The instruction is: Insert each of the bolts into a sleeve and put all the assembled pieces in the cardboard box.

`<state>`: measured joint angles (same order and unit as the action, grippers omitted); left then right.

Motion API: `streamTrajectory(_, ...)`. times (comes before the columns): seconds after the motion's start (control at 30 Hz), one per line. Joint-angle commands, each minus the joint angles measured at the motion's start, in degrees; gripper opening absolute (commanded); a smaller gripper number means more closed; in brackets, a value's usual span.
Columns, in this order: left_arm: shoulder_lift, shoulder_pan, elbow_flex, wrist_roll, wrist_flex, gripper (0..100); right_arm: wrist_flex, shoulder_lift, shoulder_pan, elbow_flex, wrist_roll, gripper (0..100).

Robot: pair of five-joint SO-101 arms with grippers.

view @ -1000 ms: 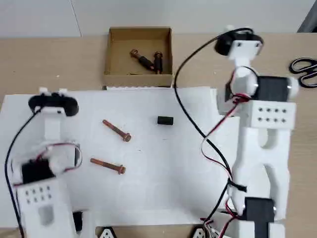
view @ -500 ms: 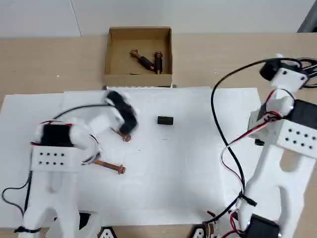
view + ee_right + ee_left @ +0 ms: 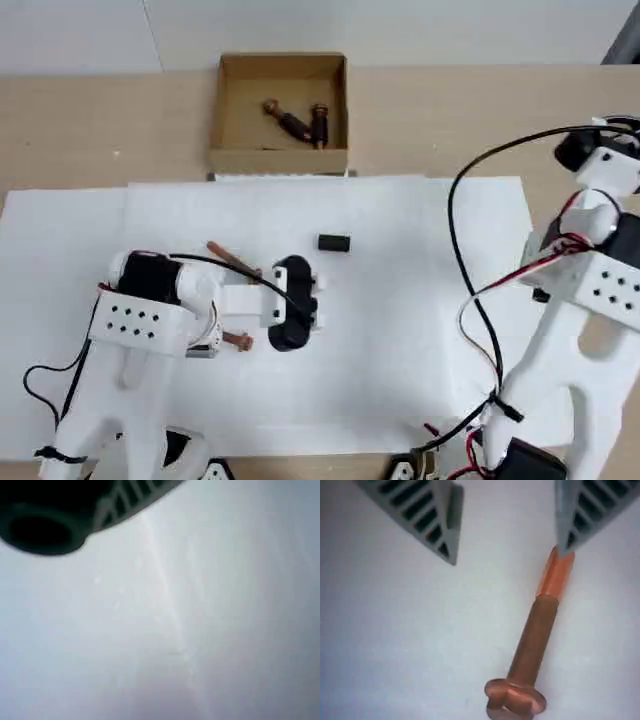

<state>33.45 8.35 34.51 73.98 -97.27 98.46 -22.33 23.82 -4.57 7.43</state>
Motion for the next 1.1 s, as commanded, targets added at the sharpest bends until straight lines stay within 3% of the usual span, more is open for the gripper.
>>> streamTrajectory(0.0,-0.09,-0.18,0.31,3.6,1.93,13,0.57,-1.8,1.89,0.26,-0.53,0.4)
streamTrajectory(1.07,-0.18,0.97,18.86,5.36,25.49,16,0.66,-1.89,2.86,-5.63,-0.88,0.4)
